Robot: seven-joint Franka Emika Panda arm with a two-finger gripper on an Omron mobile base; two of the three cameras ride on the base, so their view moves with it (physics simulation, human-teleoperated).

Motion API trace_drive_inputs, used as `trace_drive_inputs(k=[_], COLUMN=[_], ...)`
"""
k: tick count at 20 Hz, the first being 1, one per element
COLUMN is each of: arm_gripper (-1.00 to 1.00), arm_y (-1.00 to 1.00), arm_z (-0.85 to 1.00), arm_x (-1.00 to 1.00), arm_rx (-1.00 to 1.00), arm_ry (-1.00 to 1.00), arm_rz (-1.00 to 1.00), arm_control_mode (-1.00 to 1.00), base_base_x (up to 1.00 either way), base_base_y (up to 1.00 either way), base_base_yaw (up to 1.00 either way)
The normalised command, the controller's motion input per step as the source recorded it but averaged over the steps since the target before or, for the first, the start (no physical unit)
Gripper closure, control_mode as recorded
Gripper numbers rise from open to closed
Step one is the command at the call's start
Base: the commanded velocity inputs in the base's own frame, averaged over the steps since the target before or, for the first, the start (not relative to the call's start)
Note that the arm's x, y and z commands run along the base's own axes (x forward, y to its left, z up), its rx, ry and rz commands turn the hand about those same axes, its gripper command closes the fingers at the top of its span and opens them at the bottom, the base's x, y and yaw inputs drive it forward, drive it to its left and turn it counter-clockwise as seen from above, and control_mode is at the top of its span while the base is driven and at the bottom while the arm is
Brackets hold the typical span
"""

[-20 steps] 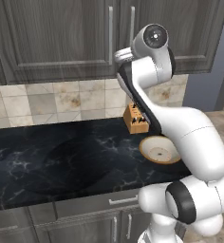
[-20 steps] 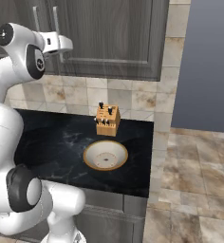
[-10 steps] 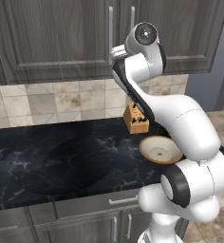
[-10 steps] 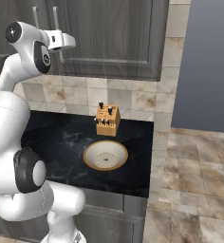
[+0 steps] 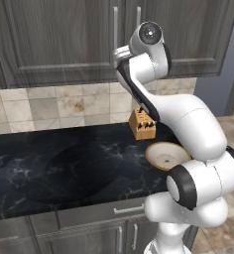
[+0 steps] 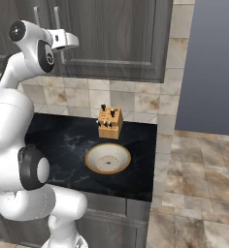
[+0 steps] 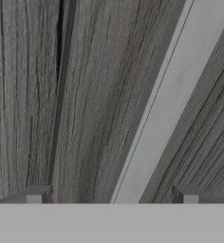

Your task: Open the cabinet. Pick the peach and peach from the cabinet and place them into the bowl. Then close the cabinet.

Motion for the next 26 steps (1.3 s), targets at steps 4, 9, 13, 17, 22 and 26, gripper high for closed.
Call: trace_drive_inputs(k=[4, 9, 13, 17, 22, 26], arm_gripper=[1.0, 1.0, 1.0, 1.0, 1.0, 1.0], arm_y=[0.03, 0.04, 0.0, 0.0, 0.0, 0.0], arm_z=[-0.12, -0.03, 0.0, 0.0, 0.0, 0.0], arm_x=[0.26, 0.14, 0.0, 0.0, 0.0, -0.14], arm_rx=[0.0, 0.0, 0.0, 0.0, 0.0, 0.0], arm_ry=[0.0, 0.0, 0.0, 0.0, 0.0, -0.02], arm_rz=[0.0, 0.0, 0.0, 0.0, 0.0, 0.0], arm_control_mode=[-1.0, -1.0, -1.0, -1.0, -1.0, -1.0], base_base_x=[0.0, 0.0, 0.0, 0.0, 0.0, 0.0], base_base_y=[0.0, 0.0, 0.0, 0.0, 0.0, 0.0], base_base_yaw=[0.0, 0.0, 0.0, 0.0, 0.0, 0.0])
